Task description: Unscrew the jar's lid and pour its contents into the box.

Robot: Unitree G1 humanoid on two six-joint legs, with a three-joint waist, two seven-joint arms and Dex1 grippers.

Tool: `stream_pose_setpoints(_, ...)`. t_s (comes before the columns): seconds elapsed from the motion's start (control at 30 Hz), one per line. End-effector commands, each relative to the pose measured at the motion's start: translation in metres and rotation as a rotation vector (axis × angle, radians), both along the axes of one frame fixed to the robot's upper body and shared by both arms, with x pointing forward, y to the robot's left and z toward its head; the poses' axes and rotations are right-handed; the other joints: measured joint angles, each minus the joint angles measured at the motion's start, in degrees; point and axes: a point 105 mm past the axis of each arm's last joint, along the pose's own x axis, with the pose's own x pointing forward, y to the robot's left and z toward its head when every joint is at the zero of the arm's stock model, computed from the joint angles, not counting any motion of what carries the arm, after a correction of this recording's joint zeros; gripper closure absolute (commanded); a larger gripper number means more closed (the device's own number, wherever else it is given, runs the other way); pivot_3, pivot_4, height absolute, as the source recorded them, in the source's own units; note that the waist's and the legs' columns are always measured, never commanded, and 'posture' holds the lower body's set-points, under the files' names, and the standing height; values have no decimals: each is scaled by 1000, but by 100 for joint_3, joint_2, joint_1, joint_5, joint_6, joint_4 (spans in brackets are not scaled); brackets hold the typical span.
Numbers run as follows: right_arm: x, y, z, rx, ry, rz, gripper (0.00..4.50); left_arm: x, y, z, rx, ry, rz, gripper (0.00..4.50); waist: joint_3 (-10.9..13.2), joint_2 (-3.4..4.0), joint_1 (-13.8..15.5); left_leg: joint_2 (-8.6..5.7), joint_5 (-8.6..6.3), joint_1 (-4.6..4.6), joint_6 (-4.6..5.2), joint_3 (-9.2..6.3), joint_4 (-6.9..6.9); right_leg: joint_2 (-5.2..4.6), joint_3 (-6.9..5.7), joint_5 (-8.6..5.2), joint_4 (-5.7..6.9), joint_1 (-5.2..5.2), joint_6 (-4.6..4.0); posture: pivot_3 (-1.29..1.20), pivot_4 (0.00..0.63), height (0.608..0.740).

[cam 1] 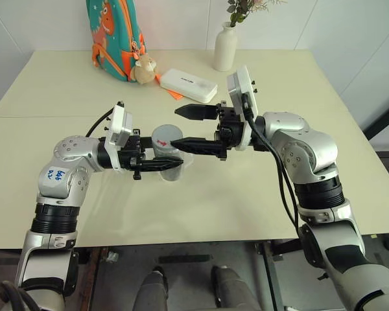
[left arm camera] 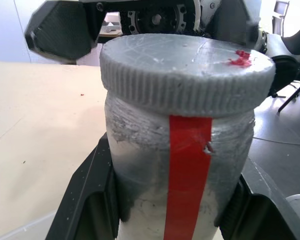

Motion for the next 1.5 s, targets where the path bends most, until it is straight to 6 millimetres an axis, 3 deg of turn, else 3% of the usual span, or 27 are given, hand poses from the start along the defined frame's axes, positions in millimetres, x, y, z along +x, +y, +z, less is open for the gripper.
stream_pose_setpoints(0.03,-3,-4,27,68,-90,-17,35,-6,1,9,-10,-49,-13,2564,0,1,5,0,0,0,0,0,0,0,0,0,0,0,0,0,150,740)
stream_pose_setpoints(0.3,-27,18,19,29,-87,58,35,-3,2,6,-6,-41,18,2564,1,1,0,1,0,0,0,0,-1,0,0,0,2,-1,0,0,150,740)
stream_pose_setpoints(0.47,-21,33,-6,-54,-68,-6,35,-3,0,5,-9,-36,22,2564,1,1,7,1,0,0,0,0,5,0,0,0,6,-1,0,0,150,740)
stream_pose_setpoints(0.63,-14,36,-14,-73,-67,-54,35,-3,-1,5,-8,-31,16,2564,1,1,5,0,0,-1,0,0,7,0,0,0,7,-1,0,0,150,740)
stream_pose_setpoints(0.9,-2,27,2,-13,-83,-112,35,-3,-3,5,-7,-28,7,2564,1,1,4,1,0,-1,0,0,7,0,0,0,9,-2,0,0,150,740)
stream_pose_setpoints(1.17,-10,23,12,20,-99,-88,35,-2,-4,3,-8,-25,4,2564,1,1,4,1,0,-1,0,0,7,0,0,0,10,-1,0,0,150,740)
stream_pose_setpoints(1.33,-14,26,14,29,-107,-76,35,-2,-4,3,-8,-26,0,2564,1,1,3,1,0,0,0,0,7,0,0,0,12,-2,0,0,150,740)
stream_pose_setpoints(1.5,-3,19,10,20,-100,-116,35,-2,-4,4,-9,-30,-1,2564,1,1,3,1,0,0,0,-1,12,0,0,0,17,-2,0,0,150,740)
